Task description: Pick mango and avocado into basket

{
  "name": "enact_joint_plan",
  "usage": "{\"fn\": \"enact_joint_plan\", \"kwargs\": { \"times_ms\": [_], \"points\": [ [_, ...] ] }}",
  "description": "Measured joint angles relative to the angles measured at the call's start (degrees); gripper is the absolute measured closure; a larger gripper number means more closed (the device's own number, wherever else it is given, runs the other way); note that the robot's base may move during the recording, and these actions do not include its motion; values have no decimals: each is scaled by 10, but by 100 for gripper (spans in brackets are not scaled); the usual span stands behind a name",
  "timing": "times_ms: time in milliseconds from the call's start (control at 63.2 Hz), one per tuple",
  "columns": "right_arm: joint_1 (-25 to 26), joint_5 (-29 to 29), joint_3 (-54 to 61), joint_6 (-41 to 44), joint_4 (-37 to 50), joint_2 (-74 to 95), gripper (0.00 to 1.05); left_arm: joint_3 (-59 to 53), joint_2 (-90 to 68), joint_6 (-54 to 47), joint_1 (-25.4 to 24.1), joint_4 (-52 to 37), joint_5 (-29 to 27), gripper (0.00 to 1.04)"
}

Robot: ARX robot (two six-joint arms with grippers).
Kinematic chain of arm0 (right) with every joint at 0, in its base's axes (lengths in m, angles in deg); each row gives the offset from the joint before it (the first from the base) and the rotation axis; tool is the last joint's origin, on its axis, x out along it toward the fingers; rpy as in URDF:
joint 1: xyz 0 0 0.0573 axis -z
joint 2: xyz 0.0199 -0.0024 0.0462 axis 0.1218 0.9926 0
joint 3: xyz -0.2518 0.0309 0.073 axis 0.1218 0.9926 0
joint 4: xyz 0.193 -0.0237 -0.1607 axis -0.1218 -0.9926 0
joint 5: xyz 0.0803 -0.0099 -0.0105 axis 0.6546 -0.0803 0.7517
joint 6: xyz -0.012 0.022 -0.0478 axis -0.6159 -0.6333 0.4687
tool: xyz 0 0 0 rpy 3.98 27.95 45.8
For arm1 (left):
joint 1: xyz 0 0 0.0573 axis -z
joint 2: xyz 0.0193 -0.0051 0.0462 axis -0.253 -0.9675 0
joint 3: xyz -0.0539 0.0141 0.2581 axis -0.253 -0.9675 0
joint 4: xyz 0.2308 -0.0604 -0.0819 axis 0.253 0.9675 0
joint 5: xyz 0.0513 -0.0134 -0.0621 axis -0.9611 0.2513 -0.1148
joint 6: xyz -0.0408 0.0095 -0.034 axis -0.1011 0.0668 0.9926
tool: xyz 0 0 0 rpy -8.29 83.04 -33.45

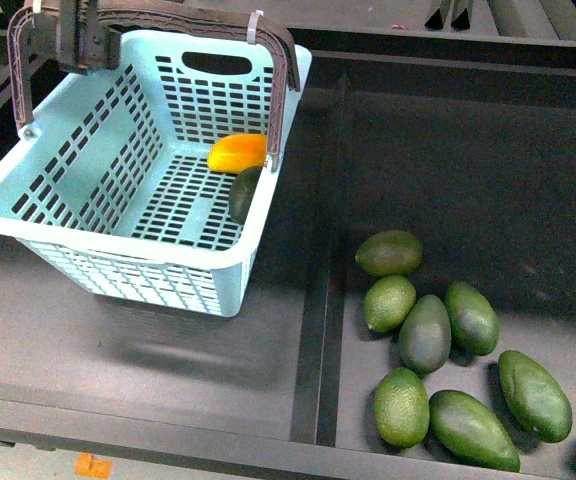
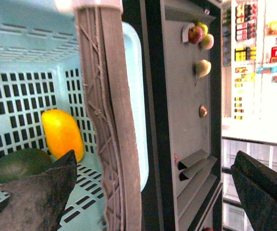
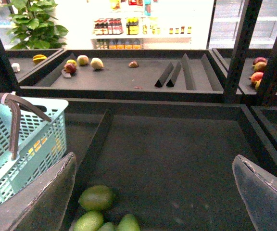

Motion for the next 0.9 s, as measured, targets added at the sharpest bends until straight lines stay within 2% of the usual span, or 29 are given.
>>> {"fn": "enact_joint_plan", "kwargs": {
  "times_ms": [79,301,348,380,443,506,570,744,902],
  "points": [
    [0,0,0,0,0,0,9,-42,54,-15,10,28,-37,8],
    [0,0,0,0,0,0,9,-53,74,-47,15,19,-32,9],
    [0,0,0,0,0,0,9,-115,80,-177,6,-143,35,20],
    [0,0,0,0,0,0,9,-155,85,-246,1,-226,58,25],
    [0,0,0,0,0,0,9,-261,115,-472,-15,-393,86,39],
    [0,0,0,0,0,0,9,-334,156,-636,-31,-474,96,52],
    [0,0,0,0,0,0,9,-395,210,-754,-49,-509,109,66],
    [0,0,0,0,0,0,9,-520,294,-842,-77,-529,141,103],
    [0,0,0,0,0,0,9,-601,380,-854,-101,-530,163,102]
  ]
}}
